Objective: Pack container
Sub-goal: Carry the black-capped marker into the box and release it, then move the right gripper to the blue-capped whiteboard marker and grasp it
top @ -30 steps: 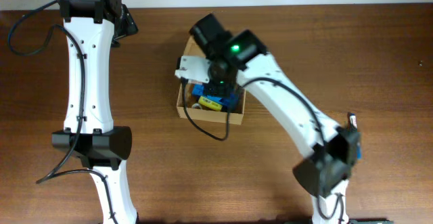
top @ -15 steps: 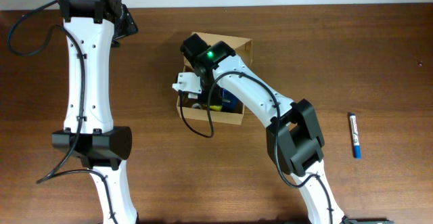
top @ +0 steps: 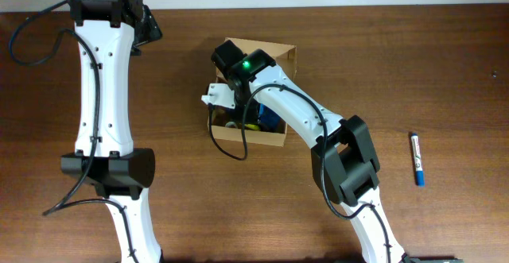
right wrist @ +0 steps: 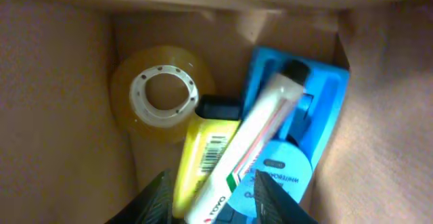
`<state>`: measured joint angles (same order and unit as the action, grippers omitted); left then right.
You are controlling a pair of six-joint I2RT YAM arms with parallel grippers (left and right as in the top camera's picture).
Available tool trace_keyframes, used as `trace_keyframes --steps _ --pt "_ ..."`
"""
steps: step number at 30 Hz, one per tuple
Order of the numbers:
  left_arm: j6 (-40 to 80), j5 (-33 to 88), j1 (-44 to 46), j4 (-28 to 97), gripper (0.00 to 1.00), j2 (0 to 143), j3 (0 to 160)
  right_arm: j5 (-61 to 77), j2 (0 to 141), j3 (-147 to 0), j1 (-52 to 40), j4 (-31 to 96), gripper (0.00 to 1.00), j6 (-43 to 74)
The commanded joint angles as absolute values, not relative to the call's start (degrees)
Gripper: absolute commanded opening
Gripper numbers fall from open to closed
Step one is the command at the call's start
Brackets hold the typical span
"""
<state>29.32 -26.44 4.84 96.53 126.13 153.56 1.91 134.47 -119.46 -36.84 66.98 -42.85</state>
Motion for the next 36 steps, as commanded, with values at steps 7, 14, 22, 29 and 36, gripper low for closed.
trace_keyframes --steps 7,14,22,29,36 --pt "28.6 -27.2 4.7 96.7 1.00 125.9 154.0 -4.2 125.2 -119.9 -36.5 68.1 0.49 -39.5" --pt "28.6 -27.2 4.7 96.7 1.00 125.9 154.0 -5.2 113.1 -119.9 -34.0 68.6 0.53 -38.3" --pt "28.6 -27.2 4.7 96.7 1.00 125.9 154.0 -5.3 98.1 -106.9 -20.3 63.9 0.56 -33.4" --pt "28.6 -27.2 4.7 96.7 1.00 125.9 154.0 -5.2 86.4 -81.0 -0.7 52.1 0.57 -25.4" --pt "28.6 -27.2 4.7 96.7 1.00 125.9 154.0 -2.4 88.0 -67.5 16.0 48.6 0.55 -15.7"
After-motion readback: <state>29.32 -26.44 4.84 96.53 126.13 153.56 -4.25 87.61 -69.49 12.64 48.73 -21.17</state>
